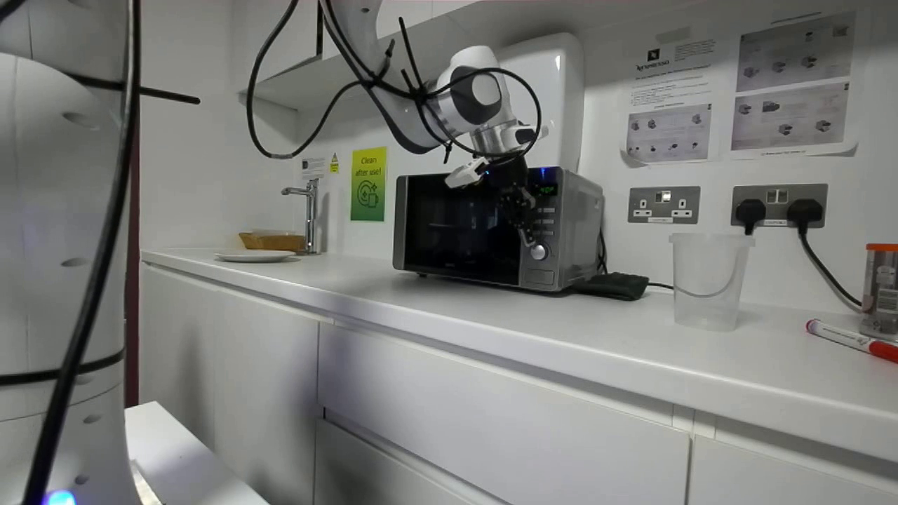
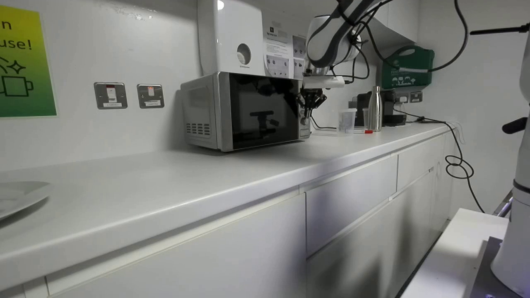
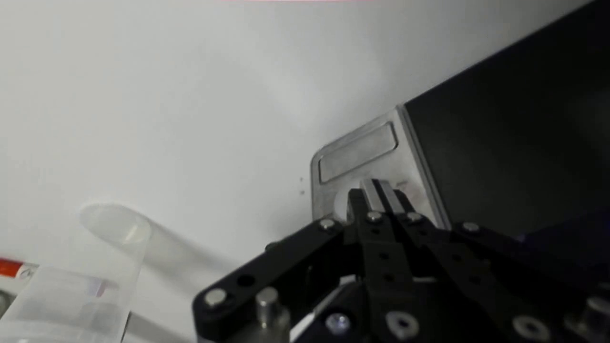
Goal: Press one of the buttons on the microwave
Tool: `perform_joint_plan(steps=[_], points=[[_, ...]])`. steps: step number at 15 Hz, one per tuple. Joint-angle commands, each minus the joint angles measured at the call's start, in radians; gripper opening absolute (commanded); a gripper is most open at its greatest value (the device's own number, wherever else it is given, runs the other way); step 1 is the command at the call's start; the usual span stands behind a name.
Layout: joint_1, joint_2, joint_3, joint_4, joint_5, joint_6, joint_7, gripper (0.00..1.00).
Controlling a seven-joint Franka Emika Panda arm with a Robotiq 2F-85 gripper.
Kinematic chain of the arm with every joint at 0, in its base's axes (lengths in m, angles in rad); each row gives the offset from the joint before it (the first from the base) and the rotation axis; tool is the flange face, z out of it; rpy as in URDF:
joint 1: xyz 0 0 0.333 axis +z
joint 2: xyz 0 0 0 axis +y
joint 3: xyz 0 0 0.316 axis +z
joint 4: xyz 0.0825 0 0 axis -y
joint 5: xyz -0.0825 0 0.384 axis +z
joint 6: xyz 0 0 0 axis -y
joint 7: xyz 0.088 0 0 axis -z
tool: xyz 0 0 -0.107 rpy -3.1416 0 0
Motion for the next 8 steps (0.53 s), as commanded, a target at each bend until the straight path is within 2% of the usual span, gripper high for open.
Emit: perform_joint_plan(steps=[1, 5, 8], points=[[0.017, -0.045, 0.004, 0.014, 0.162, -0.21, -0.163, 0.0], [0.007, -0.082, -0.003, 0.029, 0.109, -0.387, -0.171, 0.0], [0.003, -0.13, -0.006, 0.022, 0.099, -0.47, -0.195, 0.0]])
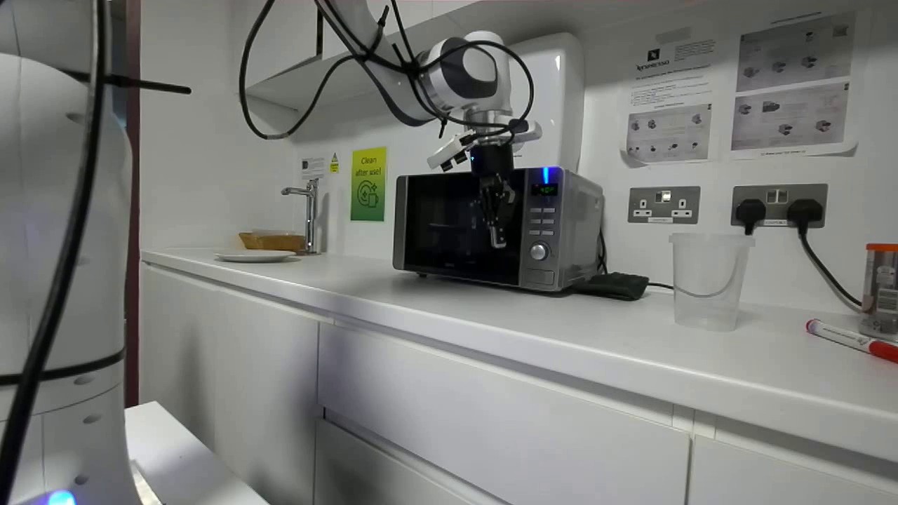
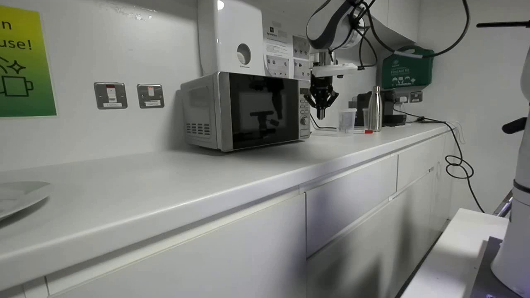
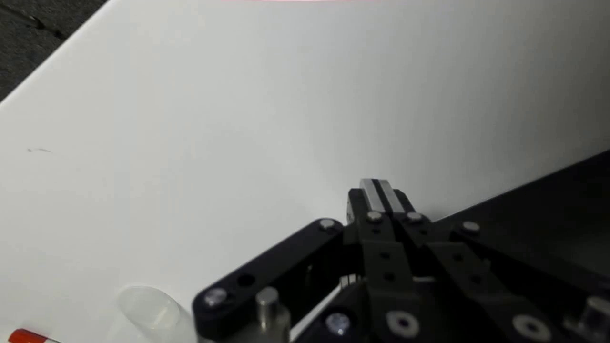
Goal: Press one of the buttons on the microwave
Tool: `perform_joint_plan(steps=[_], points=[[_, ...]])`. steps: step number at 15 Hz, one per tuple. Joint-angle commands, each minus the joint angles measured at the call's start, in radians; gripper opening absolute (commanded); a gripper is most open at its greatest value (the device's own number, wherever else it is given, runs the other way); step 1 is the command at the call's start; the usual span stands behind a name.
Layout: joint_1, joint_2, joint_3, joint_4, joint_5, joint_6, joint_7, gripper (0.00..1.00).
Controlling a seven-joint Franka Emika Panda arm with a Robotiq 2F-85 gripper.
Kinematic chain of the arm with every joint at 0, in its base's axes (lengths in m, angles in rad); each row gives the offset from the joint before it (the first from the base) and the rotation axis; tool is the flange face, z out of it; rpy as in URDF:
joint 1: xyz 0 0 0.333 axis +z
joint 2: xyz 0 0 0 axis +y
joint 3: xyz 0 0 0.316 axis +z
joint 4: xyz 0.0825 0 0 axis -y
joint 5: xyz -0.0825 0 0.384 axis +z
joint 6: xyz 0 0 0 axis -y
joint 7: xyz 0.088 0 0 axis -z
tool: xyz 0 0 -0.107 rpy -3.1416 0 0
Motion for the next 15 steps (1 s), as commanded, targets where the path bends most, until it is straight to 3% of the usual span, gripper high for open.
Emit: perform_joint_plan(steps=[1, 3, 7, 8, 9, 10, 11, 14, 15], points=[[-0.006, -0.076, 0.0, 0.003, 0.006, -0.118, -0.063, 0.0], [0.004, -0.129, 0.001, -0.014, 0.055, -0.161, -0.134, 0.0], [0.001, -0.182, 0.008, -0.019, 0.048, -0.218, -0.171, 0.0], [-0.001, -0.188, 0.009, -0.019, 0.048, -0.24, -0.171, 0.05], [-0.003, -0.187, 0.012, -0.013, 0.04, -0.288, -0.163, 0.27], [-0.006, -0.181, 0.015, 0.002, 0.029, -0.356, -0.152, 0.3], [-0.005, -0.172, 0.014, -0.005, 0.034, -0.279, -0.145, 0.07], [-0.005, -0.174, 0.014, -0.005, 0.033, -0.328, -0.145, 0.28], [-0.005, -0.174, 0.014, -0.005, 0.033, -0.328, -0.145, 0.3]])
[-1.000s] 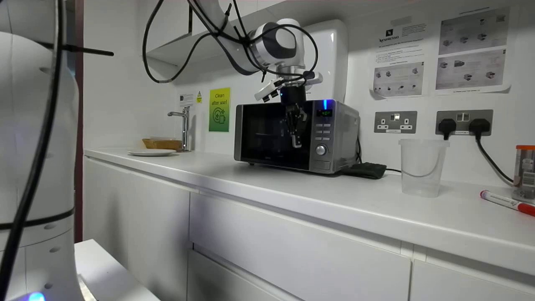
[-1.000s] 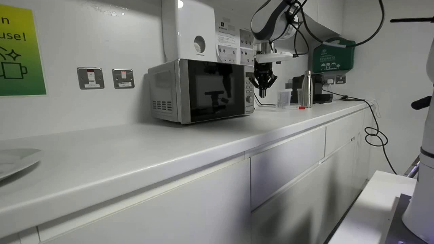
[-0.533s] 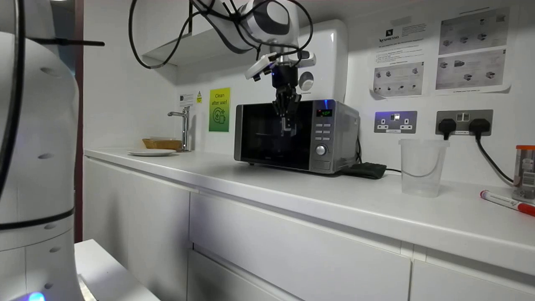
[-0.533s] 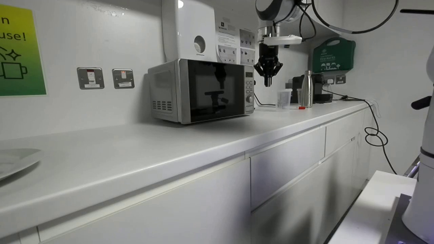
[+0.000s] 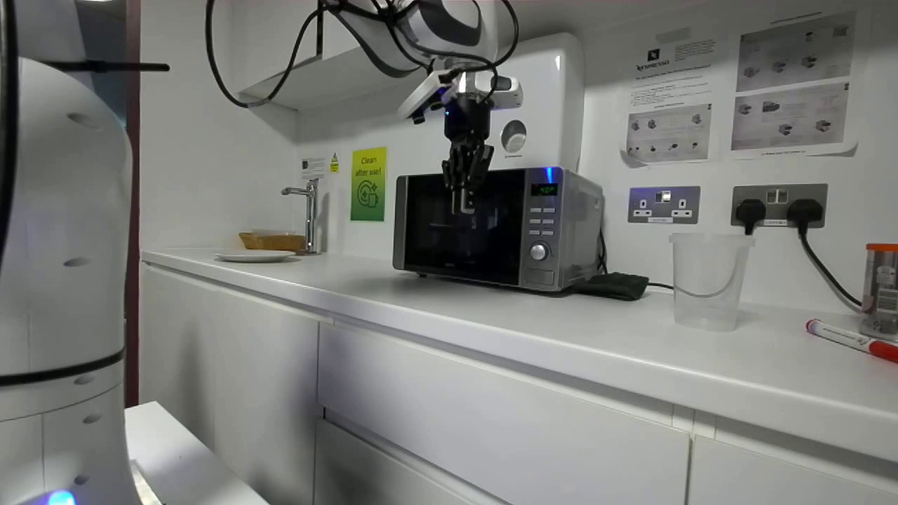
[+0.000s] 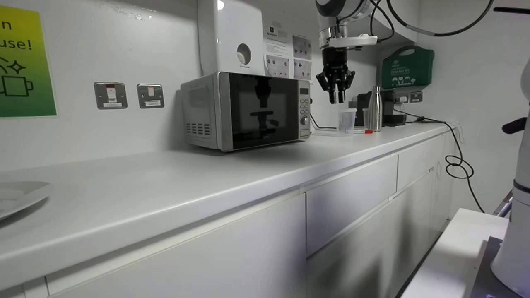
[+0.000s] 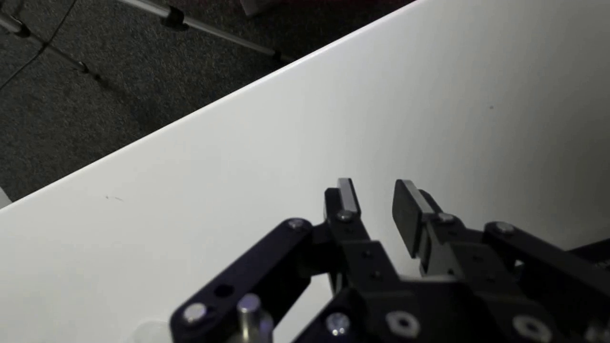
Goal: Press one of the buttons on the microwave
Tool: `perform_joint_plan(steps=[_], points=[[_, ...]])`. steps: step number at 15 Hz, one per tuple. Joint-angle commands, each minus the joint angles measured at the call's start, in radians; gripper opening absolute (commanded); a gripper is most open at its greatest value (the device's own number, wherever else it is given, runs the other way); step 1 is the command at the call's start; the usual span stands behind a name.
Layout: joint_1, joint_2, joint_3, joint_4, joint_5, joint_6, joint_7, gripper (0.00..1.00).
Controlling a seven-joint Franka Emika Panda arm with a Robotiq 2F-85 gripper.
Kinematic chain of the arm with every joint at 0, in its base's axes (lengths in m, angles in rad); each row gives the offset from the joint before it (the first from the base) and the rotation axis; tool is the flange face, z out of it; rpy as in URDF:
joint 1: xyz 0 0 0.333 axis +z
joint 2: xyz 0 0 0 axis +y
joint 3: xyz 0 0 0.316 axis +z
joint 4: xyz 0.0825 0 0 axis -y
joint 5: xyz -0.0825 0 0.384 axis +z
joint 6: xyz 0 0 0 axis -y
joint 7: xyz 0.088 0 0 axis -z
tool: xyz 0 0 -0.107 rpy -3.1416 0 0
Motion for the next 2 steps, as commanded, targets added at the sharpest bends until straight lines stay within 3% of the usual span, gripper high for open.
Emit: perform_joint_plan(steps=[1, 2], points=[[-0.009, 0.001, 0.008, 0.002, 0.002, -0.002, -0.002, 0.3], [-0.009, 0.001, 0.008, 0.002, 0.002, -0.002, -0.002, 0.3]])
